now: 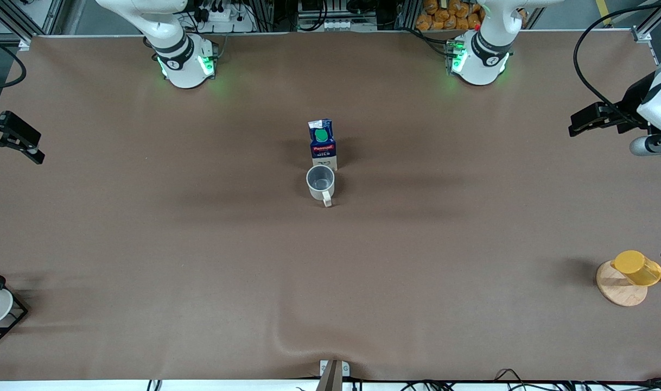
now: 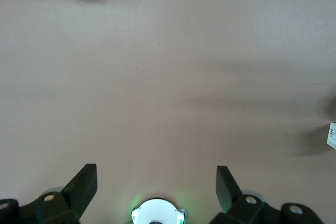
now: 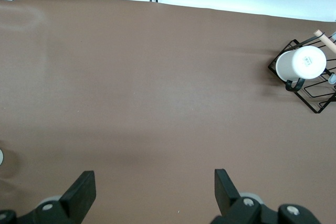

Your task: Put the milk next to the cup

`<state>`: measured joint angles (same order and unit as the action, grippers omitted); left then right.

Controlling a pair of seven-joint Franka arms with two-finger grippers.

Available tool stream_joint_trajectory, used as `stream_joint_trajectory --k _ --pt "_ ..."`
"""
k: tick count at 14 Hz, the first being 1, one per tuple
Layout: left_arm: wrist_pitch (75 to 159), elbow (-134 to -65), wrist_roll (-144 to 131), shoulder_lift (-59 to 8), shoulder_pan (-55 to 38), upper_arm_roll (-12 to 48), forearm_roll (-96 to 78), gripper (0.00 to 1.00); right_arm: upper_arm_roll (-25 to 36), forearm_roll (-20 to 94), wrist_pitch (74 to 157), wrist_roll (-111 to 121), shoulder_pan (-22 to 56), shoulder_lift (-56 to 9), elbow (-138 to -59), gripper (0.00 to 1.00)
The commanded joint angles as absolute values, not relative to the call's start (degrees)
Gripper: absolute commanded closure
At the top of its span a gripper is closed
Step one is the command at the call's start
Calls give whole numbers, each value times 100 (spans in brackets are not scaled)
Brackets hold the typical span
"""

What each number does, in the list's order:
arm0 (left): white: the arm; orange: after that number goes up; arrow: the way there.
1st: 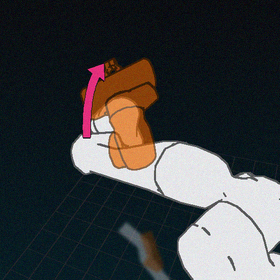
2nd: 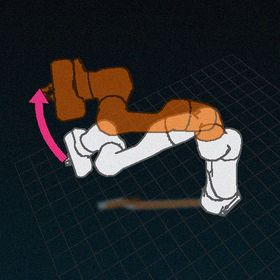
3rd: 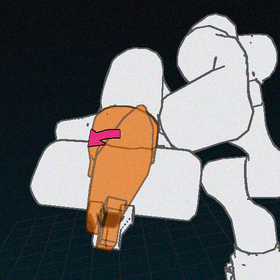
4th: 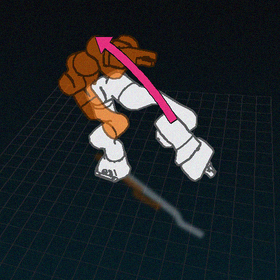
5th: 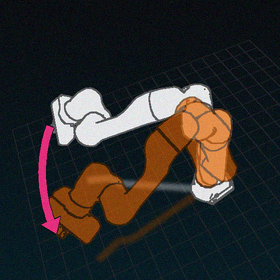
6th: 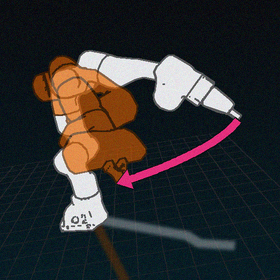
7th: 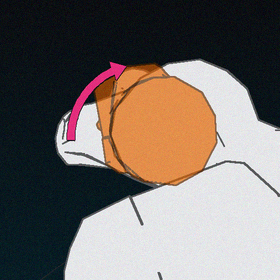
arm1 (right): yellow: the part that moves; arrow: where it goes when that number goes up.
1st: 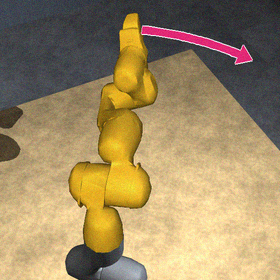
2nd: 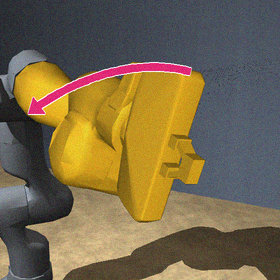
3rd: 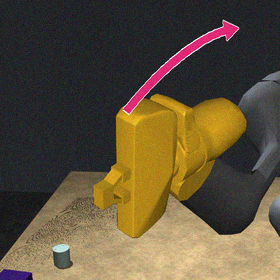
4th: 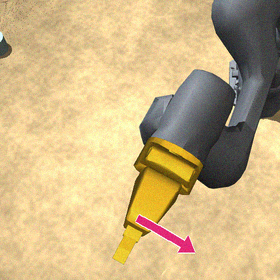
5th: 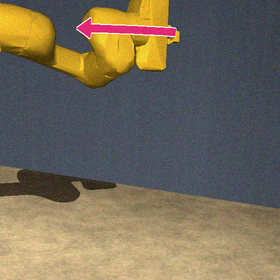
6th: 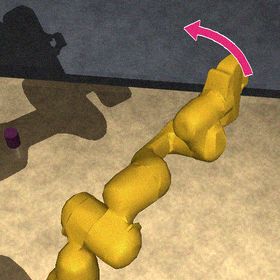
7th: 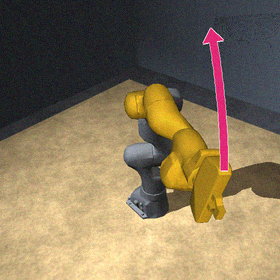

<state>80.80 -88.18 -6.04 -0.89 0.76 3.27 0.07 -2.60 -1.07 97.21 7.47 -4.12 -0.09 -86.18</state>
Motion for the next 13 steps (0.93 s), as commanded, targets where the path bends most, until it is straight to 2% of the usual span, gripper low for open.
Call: stream_joint_trajectory --k 1,13 --pt "7963 -8692 -562 -123 26 290 -35 0 -299 -105 9668 782 -475 9 -8604 0" --pt "8016 -8297 -562 -185 61 281 -53 0 -299 -97 9668 773 -475 9 -8604 0"
